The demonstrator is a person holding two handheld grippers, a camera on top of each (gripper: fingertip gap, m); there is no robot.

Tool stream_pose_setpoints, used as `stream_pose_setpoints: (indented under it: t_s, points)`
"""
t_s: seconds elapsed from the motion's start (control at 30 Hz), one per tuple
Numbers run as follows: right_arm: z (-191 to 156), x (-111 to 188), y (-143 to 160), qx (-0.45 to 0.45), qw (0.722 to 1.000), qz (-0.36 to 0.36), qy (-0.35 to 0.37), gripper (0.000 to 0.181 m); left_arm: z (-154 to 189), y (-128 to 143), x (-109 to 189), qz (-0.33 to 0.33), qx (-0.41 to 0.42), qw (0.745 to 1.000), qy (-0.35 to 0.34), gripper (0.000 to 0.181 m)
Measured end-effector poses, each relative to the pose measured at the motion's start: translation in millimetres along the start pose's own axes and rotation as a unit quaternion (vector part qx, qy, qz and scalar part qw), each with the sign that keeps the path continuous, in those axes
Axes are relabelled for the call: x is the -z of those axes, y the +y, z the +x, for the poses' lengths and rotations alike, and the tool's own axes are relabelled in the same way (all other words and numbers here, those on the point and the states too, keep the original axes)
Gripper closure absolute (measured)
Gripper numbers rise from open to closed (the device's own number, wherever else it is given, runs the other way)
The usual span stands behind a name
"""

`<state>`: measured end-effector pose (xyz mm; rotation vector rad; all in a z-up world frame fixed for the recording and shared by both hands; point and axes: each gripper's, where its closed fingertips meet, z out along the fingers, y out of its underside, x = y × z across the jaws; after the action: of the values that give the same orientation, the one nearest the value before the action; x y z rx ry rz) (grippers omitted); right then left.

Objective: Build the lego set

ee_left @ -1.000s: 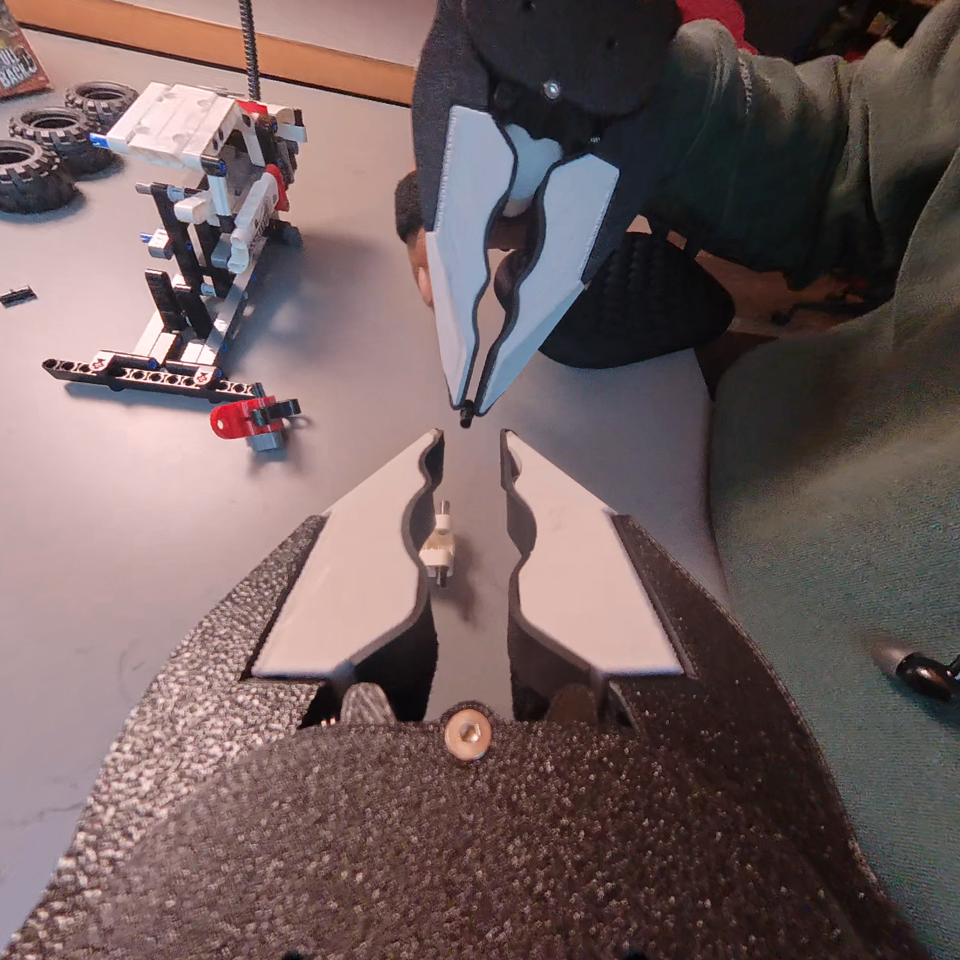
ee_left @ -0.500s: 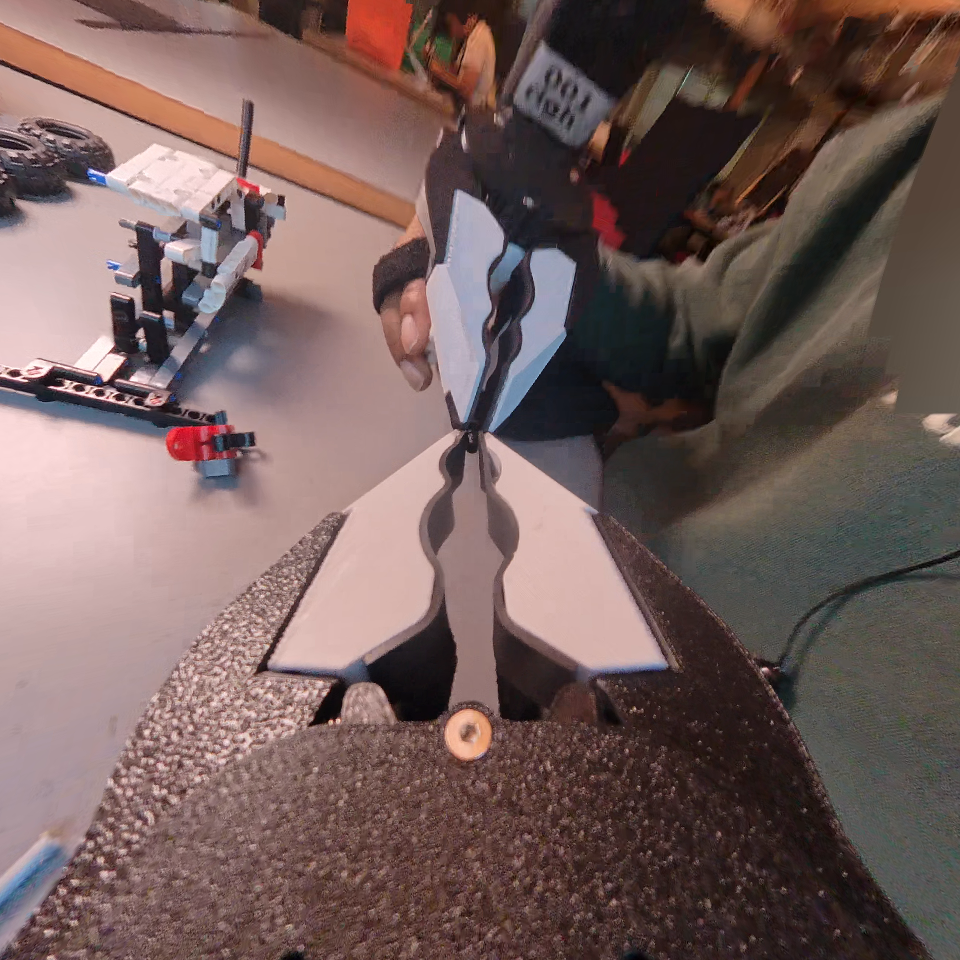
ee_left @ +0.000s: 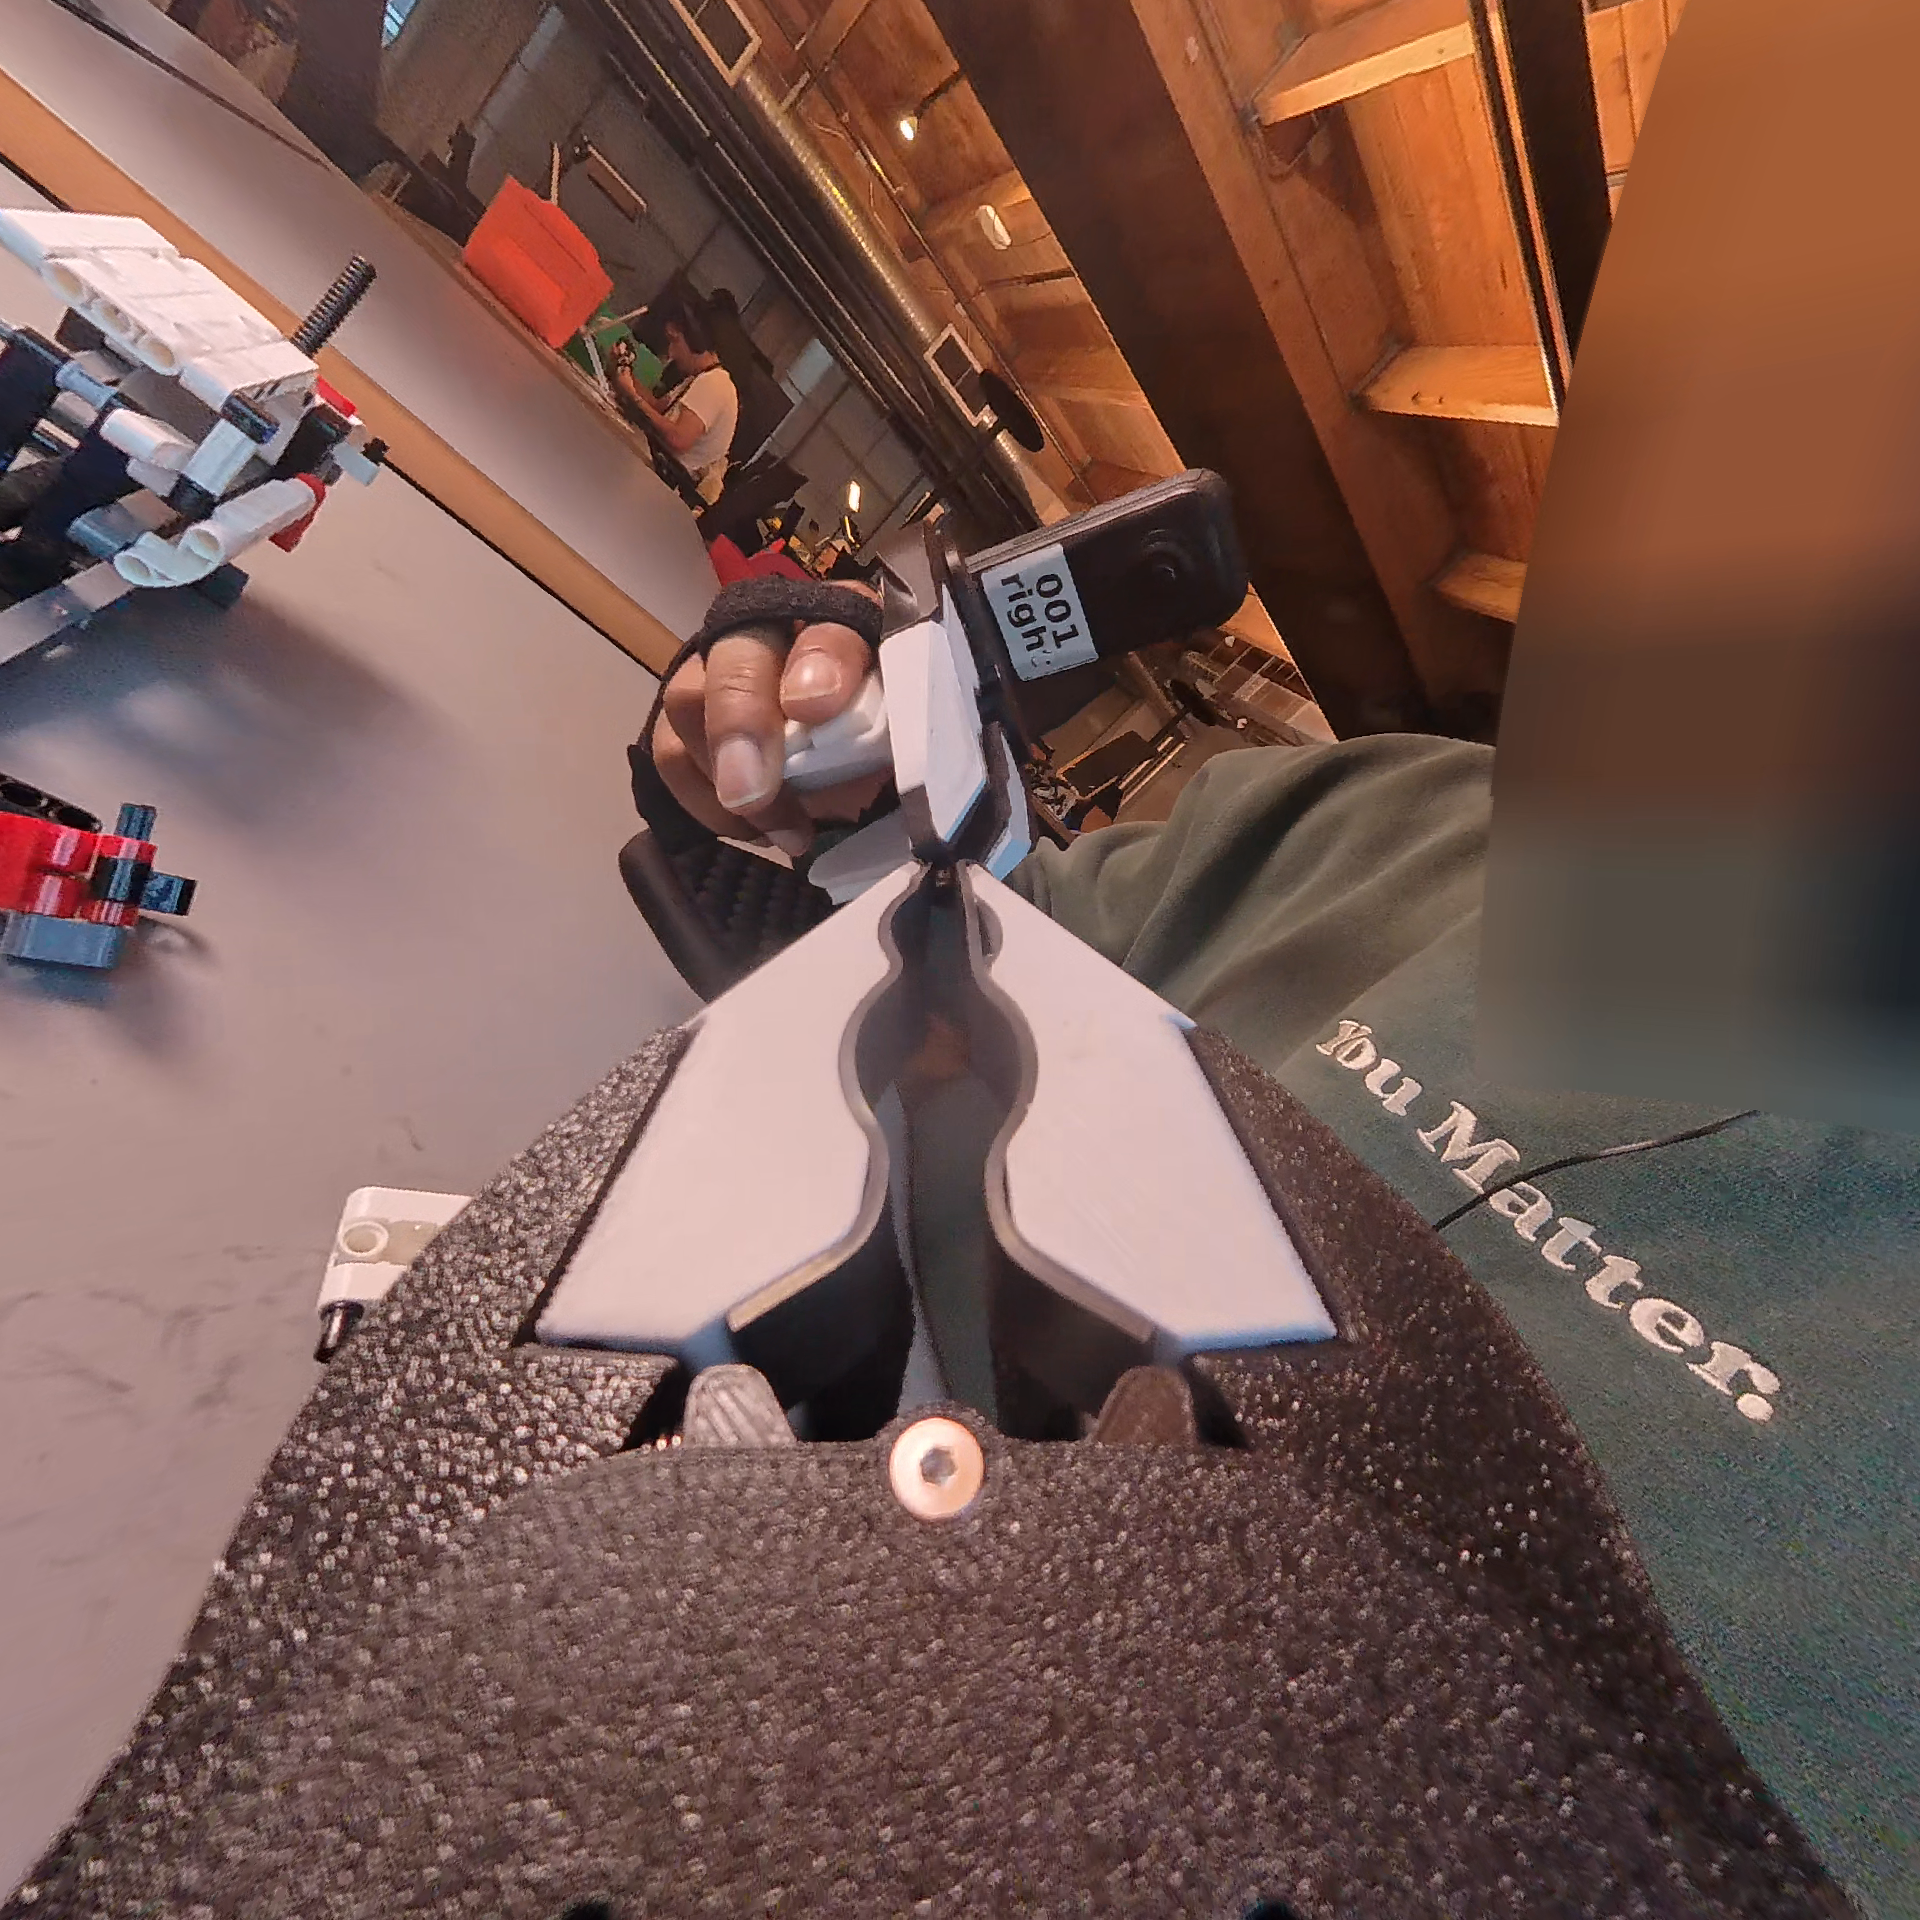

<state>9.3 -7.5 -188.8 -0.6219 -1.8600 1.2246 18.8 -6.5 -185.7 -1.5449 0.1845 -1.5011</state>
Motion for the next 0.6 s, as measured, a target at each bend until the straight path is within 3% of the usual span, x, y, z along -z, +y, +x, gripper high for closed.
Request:
stream_pose_setpoints:
  t_s: [0.23, 0.37, 0.5, 0.6]
  points:
    - [1.8, -0.6, 5.7, -0.001, 1.0, -0.012, 0.002, 0.177, -4.8, 0.6, 0.8, 0.001, 0.024, 1.0, -0.004, 0.176]
    - [16.5, 6.1, 24.8, -0.046, 0.999, -0.024, 0.001, 0.177, -25.0, -0.6, 13.9, -0.04, -0.056, 0.992, -0.104, 0.152]
    - [32.4, 13.3, 54.3, -0.084, 0.995, -0.057, 0.008, 0.177, -64.0, 25.7, 34.8, -0.189, -0.168, 0.931, -0.263, 0.129]
    - [32.7, 10.1, 71.4, -0.097, 0.992, -0.078, 0.007, 0.177, -84.7, 48.9, 35.7, -0.278, -0.202, 0.885, -0.314, 0.127]
